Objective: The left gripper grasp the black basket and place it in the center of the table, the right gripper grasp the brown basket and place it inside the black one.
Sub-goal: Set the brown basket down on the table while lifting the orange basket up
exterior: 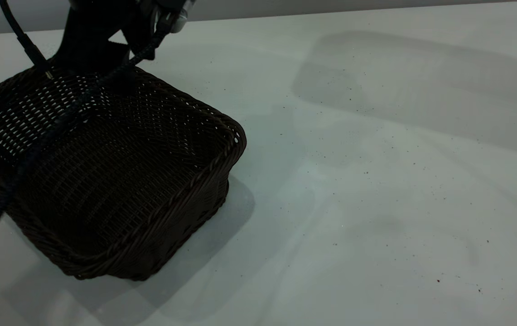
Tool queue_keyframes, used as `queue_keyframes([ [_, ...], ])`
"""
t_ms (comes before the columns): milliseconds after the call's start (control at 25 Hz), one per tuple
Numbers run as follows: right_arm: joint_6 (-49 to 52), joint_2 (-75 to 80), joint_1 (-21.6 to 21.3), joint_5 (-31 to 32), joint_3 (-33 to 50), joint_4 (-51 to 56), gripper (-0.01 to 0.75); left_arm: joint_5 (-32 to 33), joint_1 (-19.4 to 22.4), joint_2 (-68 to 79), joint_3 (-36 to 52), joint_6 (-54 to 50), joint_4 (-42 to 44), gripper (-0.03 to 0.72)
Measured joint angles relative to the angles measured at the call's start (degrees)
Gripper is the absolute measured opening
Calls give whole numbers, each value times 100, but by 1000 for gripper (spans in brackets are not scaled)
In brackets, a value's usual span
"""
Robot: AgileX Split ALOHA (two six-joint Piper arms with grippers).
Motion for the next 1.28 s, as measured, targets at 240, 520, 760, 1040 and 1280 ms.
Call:
queue_keyframes([
  [240,-6,0,0,0,0,3,120,-102,0,122,0,134,4,431],
  [520,-1,0,0,0,0,37,120,-439,0,446,-5,301,40,431],
  [760,-1,0,0,-2,0,37,120,-670,0,577,-5,409,180,410],
  [1040,-17,0,0,-2,0,37,120,-483,0,577,-5,409,141,218],
  [1280,-18,0,0,-2,0,41,120,-108,0,565,-5,322,-481,160],
])
